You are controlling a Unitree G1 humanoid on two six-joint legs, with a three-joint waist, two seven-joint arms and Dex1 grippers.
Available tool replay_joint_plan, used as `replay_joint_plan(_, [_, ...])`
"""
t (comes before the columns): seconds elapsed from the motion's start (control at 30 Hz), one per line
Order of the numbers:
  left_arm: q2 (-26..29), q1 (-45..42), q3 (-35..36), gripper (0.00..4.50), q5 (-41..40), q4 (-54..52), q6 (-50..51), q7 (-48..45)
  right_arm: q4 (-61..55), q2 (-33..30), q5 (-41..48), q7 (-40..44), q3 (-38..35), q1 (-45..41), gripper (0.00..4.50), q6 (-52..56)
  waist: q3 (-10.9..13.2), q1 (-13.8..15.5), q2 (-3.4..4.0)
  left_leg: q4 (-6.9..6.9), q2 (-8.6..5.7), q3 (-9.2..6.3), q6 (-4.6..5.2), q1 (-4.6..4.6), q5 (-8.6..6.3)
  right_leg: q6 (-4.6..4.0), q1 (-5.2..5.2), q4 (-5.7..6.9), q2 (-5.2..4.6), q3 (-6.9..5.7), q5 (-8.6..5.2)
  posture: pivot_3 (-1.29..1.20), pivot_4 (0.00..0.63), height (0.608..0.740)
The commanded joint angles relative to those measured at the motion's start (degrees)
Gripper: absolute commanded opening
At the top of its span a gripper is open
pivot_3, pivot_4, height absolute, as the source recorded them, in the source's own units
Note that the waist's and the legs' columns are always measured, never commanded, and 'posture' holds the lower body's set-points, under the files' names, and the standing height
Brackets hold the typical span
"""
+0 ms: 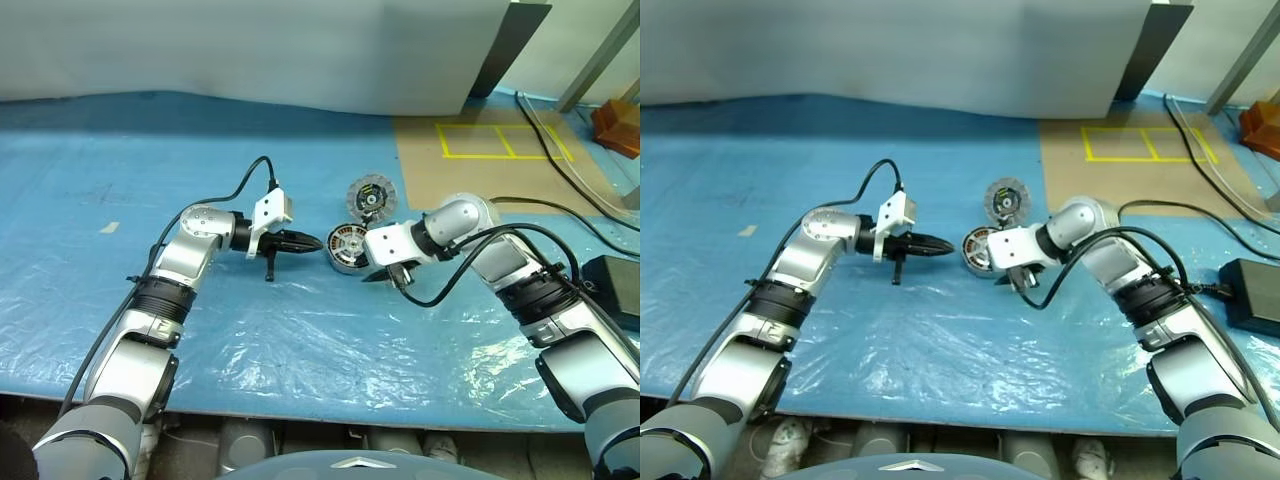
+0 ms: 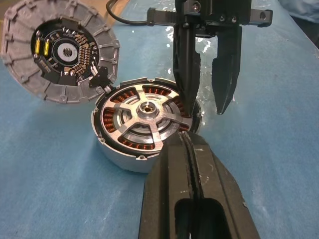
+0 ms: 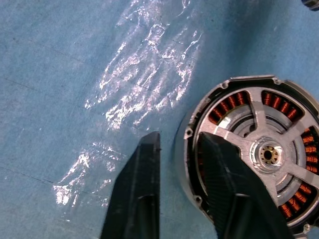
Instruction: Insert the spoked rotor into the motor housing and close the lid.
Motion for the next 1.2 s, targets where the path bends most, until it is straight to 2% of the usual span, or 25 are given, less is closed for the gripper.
replay_joint_plan(0.03, [0.14,-0.65,0.04,0.00,-0.66,-2.19,-0.41,0.07,1.00,-0.33,-1.91,-0.04,1.19,0.02,0.01,-3.49,0.00,-0.01,0.00,0.00,0.00,0.00,0.00,0.00,0.00,0.00,0.00,0.00,0.00,0.00,0.00,0.00,0.150,0.740])
replay_joint_plan(0.27, [0.17,-0.70,-0.02,0.00,-0.64,-2.14,-0.40,0.32,0.24,-1.64,-2.38,1.31,0.94,0.41,0.01,-5.49,0.00,-0.01,0.00,0.00,-0.01,0.01,-0.01,0.00,0.00,0.00,0.01,0.03,0.00,0.03,0.00,0.00,0.150,0.740])
replay_joint_plan(0.53, [0.26,-1.64,0.68,0.00,-1.26,-1.46,-0.06,0.21,-7.66,-1.74,1.99,7.18,0.72,0.00,0.01,-3.17,0.00,0.03,0.00,-0.02,0.02,-0.01,0.01,-0.01,0.01,0.00,0.00,0.01,0.01,-0.03,0.00,0.00,0.150,0.740])
replay_joint_plan(0.83, [0.74,-2.38,1.72,0.00,-1.51,0.02,-0.16,0.75,-11.26,-3.36,5.35,12.01,2.41,0.86,0.01,-3.43,0.00,0.02,0.00,-0.02,0.01,0.00,0.01,0.01,0.01,-0.01,0.00,0.02,-0.01,-0.01,-0.01,0.00,0.150,0.740])
replay_joint_plan(1.13, [1.67,-1.80,1.58,0.00,-1.63,-0.86,0.01,0.86,-8.51,-3.90,5.49,8.02,0.06,-3.36,0.01,-3.94,0.00,-0.12,0.00,-0.02,0.02,0.00,0.00,-0.01,0.01,-0.01,0.00,0.05,0.01,0.01,-0.01,0.00,0.150,0.740])
replay_joint_plan(1.2, [1.64,-1.79,1.53,0.00,-1.61,-0.77,-0.17,0.83,-6.48,-4.00,4.47,7.23,0.33,-3.10,0.38,-4.77,0.00,-0.05,0.00,-0.02,0.01,0.00,0.00,0.01,0.01,-0.01,0.00,0.05,0.00,0.01,-0.01,0.00,0.150,0.740])
